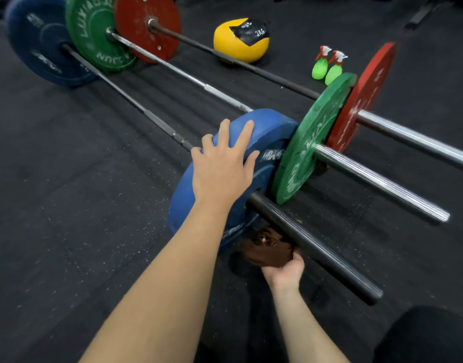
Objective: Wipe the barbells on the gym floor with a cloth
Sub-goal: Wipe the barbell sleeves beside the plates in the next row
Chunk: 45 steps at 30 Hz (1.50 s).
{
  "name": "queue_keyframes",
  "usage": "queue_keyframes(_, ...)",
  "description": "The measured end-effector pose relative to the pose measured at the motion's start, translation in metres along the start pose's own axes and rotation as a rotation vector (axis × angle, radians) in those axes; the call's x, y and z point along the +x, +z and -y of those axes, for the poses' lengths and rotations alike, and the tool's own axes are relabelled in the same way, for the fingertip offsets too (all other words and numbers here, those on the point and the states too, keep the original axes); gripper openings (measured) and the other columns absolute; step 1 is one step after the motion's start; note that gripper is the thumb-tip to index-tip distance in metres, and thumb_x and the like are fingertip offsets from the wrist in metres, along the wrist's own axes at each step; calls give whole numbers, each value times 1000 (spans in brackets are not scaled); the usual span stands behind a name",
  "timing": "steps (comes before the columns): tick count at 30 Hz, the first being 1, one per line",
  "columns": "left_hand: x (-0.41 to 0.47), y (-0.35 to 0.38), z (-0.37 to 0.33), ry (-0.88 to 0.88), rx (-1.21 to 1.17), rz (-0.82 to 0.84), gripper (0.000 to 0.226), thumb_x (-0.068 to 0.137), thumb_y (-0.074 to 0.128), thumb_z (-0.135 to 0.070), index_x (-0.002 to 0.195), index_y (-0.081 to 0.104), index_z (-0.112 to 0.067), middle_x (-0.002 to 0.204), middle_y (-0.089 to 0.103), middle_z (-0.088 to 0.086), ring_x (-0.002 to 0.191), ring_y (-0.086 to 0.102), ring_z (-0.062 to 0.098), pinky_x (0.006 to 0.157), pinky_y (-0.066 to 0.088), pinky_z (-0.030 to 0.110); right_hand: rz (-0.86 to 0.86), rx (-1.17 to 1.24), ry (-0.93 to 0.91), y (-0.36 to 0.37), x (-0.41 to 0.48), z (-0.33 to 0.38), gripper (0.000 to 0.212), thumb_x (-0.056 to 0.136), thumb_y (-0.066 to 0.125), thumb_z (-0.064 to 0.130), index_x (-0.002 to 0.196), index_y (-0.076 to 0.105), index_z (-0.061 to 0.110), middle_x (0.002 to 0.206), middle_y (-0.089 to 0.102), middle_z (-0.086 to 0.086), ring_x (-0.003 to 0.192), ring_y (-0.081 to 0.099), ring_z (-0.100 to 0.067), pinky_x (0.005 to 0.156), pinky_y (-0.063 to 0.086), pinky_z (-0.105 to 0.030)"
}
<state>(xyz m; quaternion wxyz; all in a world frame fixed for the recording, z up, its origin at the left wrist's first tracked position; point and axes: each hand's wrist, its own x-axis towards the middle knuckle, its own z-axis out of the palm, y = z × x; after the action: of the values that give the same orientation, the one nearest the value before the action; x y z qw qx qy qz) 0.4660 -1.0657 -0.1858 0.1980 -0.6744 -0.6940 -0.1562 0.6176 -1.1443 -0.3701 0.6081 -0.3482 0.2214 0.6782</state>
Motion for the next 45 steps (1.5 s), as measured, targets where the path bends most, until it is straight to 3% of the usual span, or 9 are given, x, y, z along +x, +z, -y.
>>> queue_keyframes(3, 0, 1, 0, 0, -12, 2, 57, 104, 35, -56, 158, 30, -37, 157, 41, 11, 105, 55, 40, 71, 42, 45, -16, 12, 12, -6, 5, 8, 40, 101, 41, 31, 124, 67, 12, 115, 73, -17, 109, 63, -34, 115, 35, -51)
queue_keyframes(6, 0, 3, 0, 3, -13, -4, 57, 104, 35, -56, 158, 29, -37, 157, 41, 11, 105, 56, 40, 73, 44, 46, 72, 32, 5, 13, 13, -1, 49, 85, 52, 32, 127, 66, 10, 120, 71, -18, 115, 62, -35, 116, 34, -52)
queue_keyframes(13, 1, 3, 1, 1, -24, -6, 58, 104, 34, -57, 159, 28, -38, 158, 40, 12, 106, 55, 41, 76, 47, 48, 134, 32, 100, 44, 19, -30, 49, 105, 36, 38, 138, 61, 13, 138, 61, -17, 128, 56, -32, 110, 40, -49)
queue_keyframes(19, -3, 1, 3, 3, -35, 1, 58, 104, 34, -57, 159, 26, -38, 157, 40, 12, 107, 55, 41, 74, 47, 48, 43, -19, 45, 14, -8, 0, 45, 106, 33, 28, 138, 59, 8, 117, 69, -18, 108, 63, -33, 114, 37, -47)
queue_keyframes(24, -5, 1, 4, 3, -30, -13, 58, 105, 34, -57, 159, 26, -37, 158, 39, 12, 107, 55, 40, 74, 47, 47, 31, 32, 17, -16, -16, 27, 46, 107, 30, 32, 134, 59, 7, 116, 69, -20, 108, 62, -35, 113, 36, -52)
queue_keyframes(32, -4, 5, 5, 2, -17, -20, 58, 105, 33, -57, 159, 26, -37, 158, 39, 12, 108, 55, 42, 75, 46, 47, 146, 96, 70, 36, 4, -25, 47, 104, 36, 35, 125, 67, 5, 117, 71, -22, 115, 61, -37, 102, 44, -54)
queue_keyframes(37, -4, 2, 4, 8, -10, -3, 59, 105, 33, -57, 160, 25, -37, 159, 39, 13, 108, 55, 42, 75, 46, 48, 136, 55, 84, 22, 7, -13, 48, 104, 36, 34, 138, 60, 9, 132, 65, -20, 126, 57, -36, 114, 36, -53)
queue_keyframes(42, -4, 0, 4, 8, -25, 15, 59, 105, 33, -57, 160, 23, -37, 160, 36, 12, 110, 54, 42, 77, 45, 49, 25, 49, -2, -34, -9, 33, 49, 106, 35, 40, 136, 61, 12, 138, 61, -20, 129, 54, -38, 120, 27, -56)
queue_keyframes(45, -4, -1, 4, 8, -42, 18, 59, 105, 34, -57, 160, 23, -37, 160, 36, 12, 110, 53, 43, 78, 45, 49, -26, 45, -57, -44, -18, 51, 44, 105, 36, 39, 126, 64, 12, 142, 58, -17, 118, 59, -36, 117, 32, -53)
